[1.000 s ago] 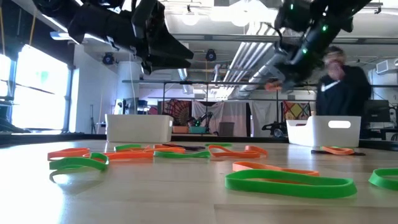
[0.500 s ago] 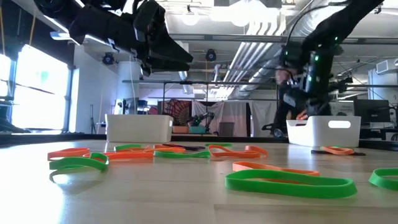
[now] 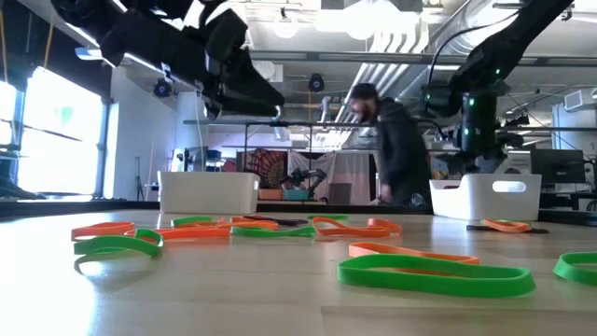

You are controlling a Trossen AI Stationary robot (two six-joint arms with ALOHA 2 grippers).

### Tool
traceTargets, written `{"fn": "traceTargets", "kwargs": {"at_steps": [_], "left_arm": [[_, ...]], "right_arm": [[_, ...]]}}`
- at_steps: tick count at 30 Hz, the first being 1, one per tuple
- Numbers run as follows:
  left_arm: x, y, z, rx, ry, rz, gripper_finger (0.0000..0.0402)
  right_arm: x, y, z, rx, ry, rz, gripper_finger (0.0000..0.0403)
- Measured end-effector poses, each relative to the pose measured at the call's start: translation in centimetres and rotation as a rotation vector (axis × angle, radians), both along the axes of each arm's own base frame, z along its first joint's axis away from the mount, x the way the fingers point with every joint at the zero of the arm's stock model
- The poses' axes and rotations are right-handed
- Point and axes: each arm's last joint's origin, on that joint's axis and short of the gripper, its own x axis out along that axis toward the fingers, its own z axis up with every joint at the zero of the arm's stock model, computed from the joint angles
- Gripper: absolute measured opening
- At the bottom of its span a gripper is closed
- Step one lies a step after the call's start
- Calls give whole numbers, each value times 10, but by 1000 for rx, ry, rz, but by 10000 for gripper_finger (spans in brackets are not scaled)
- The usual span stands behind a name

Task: Sort rubber bands into baskets
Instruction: Put the orange rubber band into the top right white bin, then put the purple rubber band into the bottom left white bin

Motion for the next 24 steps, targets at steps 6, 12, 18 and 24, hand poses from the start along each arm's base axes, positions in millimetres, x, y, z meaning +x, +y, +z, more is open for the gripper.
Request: {"fn": "traceTargets", "kwargs": {"at_steps": [6, 12, 18, 24], "left_arm": [[-3, 9, -10, -17, 96, 32, 149], [0, 15, -26, -21, 171, 46, 141], [3, 24, -39, -46, 204, 87, 151], [4, 38, -40, -79, 212, 46, 150]], "right_arm": [[2, 22, 32, -114, -73, 69, 154], [10, 50, 56, -196, -173, 192, 154], [9, 53, 59, -216, -172, 196, 154], [9, 48, 57, -210, -149, 198, 154]]}}
